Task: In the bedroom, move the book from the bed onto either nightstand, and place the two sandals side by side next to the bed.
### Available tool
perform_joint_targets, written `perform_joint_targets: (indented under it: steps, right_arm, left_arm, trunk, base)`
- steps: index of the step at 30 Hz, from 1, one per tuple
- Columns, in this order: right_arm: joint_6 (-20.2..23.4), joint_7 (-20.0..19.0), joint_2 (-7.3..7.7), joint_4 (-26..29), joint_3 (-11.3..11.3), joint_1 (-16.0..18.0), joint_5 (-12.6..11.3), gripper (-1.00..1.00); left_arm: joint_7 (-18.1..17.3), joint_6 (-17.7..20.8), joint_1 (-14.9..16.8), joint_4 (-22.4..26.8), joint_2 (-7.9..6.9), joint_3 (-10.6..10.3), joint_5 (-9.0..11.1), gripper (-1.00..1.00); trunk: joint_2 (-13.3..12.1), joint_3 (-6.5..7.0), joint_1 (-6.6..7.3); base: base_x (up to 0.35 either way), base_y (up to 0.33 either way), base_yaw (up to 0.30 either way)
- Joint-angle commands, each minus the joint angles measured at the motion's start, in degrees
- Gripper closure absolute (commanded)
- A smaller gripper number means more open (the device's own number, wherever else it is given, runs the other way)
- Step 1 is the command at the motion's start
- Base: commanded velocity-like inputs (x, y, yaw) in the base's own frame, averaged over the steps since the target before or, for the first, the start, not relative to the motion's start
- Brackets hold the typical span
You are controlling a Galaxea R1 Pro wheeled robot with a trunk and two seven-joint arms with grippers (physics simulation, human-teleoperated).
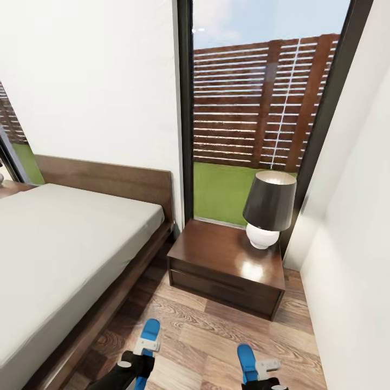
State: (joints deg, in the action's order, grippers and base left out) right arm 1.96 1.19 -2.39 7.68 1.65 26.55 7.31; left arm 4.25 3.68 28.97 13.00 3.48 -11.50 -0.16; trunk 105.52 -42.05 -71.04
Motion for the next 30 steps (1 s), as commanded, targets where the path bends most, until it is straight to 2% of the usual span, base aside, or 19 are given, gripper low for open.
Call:
perform_joint_targets:
  steps: [1,10,20,30]
  right_arm:
    - [0.19,0.09,-0.01,0.07,0.16,-0.12,0.59,1.0]
    - [0.03,0.05,0.08,0.05,0.18,-0.88,0.59,1.0]
    - [-0.18,0.07,-0.06,0.05,0.12,-1.52,0.52,1.0]
    - [-0.2,0.08,-0.07,0.05,0.11,-1.58,0.53,1.0]
  left_arm:
    - [0.32,0.11,-0.14,-0.99,-0.03,-0.4,0.23,1.0]
    - [0.32,-1.02,-0.61,-3.21,-0.19,-0.37,1.81,1.0]
    - [0.25,-3.99,-2.22,-3.66,-0.39,-0.39,2.37,1.0]
    - [0.24,-5.97,-2.77,-3.75,-0.45,-0.4,2.36,1.0]
  trunk:
    - [0.02,-0.05,0.01]
    - [0.02,-0.05,0.01]
    - [0.02,-0.05,0.01]
    - [0.02,-0.05,0.01]
  base:
    - [0.0,0.0,0.0]
    - [0.0,0.0,0.0]
    - [0.0,-0.001,0.003]
    - [0.0,-0.137,0.168]
